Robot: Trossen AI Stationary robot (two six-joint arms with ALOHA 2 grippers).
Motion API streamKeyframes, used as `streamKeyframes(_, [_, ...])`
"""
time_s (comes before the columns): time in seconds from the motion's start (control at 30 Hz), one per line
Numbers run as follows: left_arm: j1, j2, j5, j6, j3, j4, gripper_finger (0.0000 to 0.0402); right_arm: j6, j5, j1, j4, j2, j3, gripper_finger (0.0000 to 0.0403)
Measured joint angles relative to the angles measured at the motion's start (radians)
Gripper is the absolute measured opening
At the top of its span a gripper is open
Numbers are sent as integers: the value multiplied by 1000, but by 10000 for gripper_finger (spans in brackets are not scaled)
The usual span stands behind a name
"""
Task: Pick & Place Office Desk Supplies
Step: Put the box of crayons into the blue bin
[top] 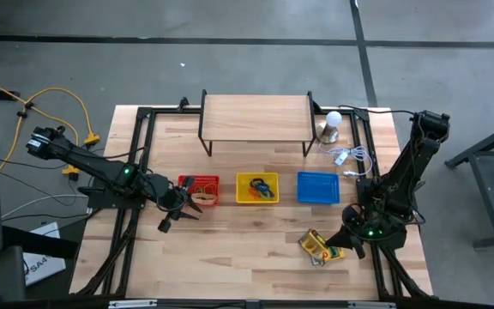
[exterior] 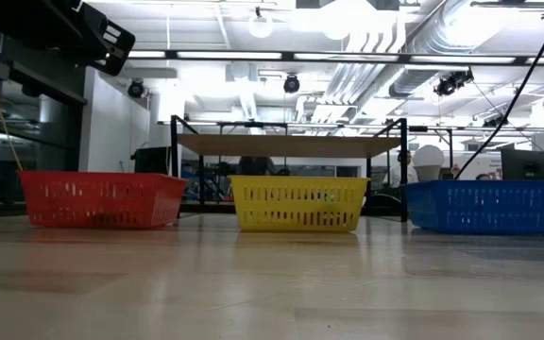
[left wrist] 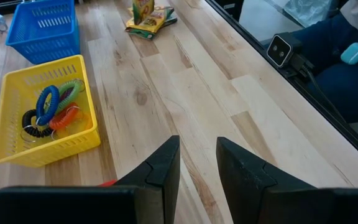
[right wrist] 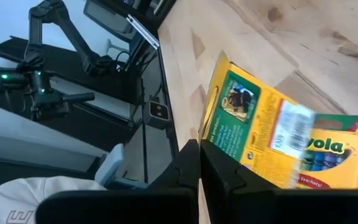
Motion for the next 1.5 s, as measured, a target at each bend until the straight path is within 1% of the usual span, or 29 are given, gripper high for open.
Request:
streamKeyframes(0.2, [0,0,0,0,0,0,100,-27,37,-6,6,0,0,2])
streamKeyframes(0.37, [0,0,0,0,0,0,100,-101,104,-38,33,-3,0,2])
streamKeyframes(0.67, [0,0,0,0,0,0,100,-334,229,-128,66,-84,0,2])
streamKeyframes(0.87, [0,0,0,0,0,0,100,-437,291,-203,52,-141,0,2])
streamKeyframes(1.03, [0,0,0,0,0,0,100,-493,317,-271,47,-171,0,2])
streamKeyframes(1.13, [0,0,0,0,0,0,100,-491,339,-308,23,-180,0,2])
streamKeyframes(1.3, [0,0,0,0,0,0,100,-418,397,-358,-70,-182,0,2])
streamKeyframes(1.37, [0,0,0,0,0,0,100,-413,417,-374,-85,-178,0,2])
streamKeyframes(1.5, [0,0,0,0,0,0,100,-411,421,-408,-115,-173,0,2])
